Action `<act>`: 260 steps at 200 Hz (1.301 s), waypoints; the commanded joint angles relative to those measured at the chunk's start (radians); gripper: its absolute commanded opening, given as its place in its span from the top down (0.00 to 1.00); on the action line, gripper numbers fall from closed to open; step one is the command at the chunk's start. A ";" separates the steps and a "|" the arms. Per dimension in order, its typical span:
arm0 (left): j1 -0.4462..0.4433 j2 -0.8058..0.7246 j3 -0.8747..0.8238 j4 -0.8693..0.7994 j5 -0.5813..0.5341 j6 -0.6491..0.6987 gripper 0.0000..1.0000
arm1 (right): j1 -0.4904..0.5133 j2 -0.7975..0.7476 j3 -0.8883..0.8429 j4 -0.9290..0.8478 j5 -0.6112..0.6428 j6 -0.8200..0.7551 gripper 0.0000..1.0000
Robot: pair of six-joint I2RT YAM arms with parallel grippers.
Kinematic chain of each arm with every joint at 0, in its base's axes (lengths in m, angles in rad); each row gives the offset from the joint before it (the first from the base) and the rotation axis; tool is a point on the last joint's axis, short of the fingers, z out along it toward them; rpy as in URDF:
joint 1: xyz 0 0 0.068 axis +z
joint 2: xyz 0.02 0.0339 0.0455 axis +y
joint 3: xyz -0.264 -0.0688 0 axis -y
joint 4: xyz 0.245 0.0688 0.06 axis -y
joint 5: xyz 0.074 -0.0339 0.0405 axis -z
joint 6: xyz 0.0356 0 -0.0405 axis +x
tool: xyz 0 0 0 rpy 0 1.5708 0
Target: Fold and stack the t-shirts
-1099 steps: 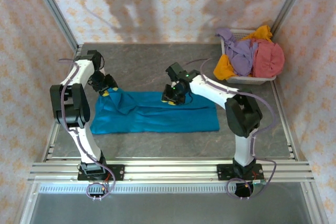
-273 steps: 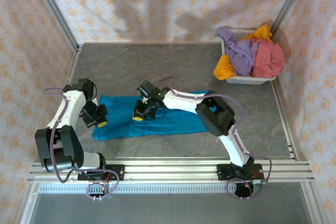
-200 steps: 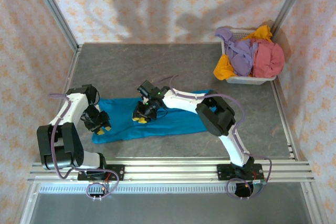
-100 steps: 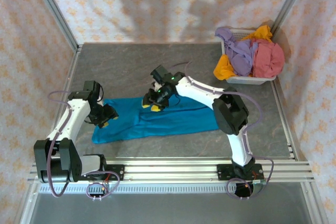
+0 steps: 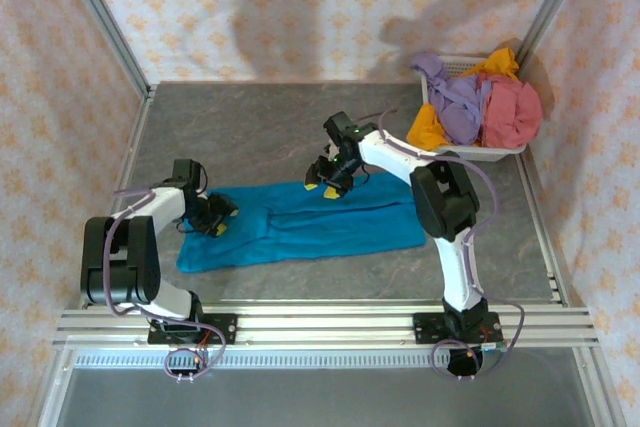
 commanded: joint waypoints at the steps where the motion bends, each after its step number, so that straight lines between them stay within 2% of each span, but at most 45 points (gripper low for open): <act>1: -0.003 0.093 -0.052 0.112 0.034 -0.035 0.51 | -0.025 0.001 -0.048 -0.002 0.027 -0.020 0.44; 26: -0.006 0.166 -0.038 0.161 0.044 -0.054 0.51 | -0.052 -0.012 -0.111 0.006 0.041 -0.025 0.43; 49: -0.007 0.257 0.063 0.120 0.026 -0.015 0.51 | -0.075 -0.051 -0.169 0.014 0.066 -0.033 0.42; 82: -0.007 0.462 0.394 -0.074 -0.033 0.127 0.51 | -0.086 -0.106 -0.176 -0.045 0.088 -0.077 0.42; 97: -0.013 0.565 0.575 -0.150 -0.026 0.172 0.51 | -0.087 -0.133 -0.180 -0.065 0.093 -0.087 0.42; 118: -0.049 0.672 0.803 -0.160 0.025 0.170 0.53 | -0.086 -0.179 -0.216 -0.054 0.098 -0.078 0.41; 142: -0.098 0.714 1.031 -0.208 0.035 0.166 0.53 | -0.086 -0.220 -0.267 -0.049 0.125 -0.070 0.41; 165: -0.127 0.695 1.158 -0.234 0.022 0.132 0.52 | -0.086 -0.238 -0.307 -0.065 0.175 -0.067 0.41; 200: -0.140 0.599 1.156 -0.246 -0.017 0.111 0.52 | -0.085 -0.262 -0.367 -0.075 0.233 -0.058 0.41; 260: -0.140 0.436 0.873 -0.160 -0.069 0.089 0.51 | -0.044 -0.287 -0.490 0.001 0.130 0.041 0.41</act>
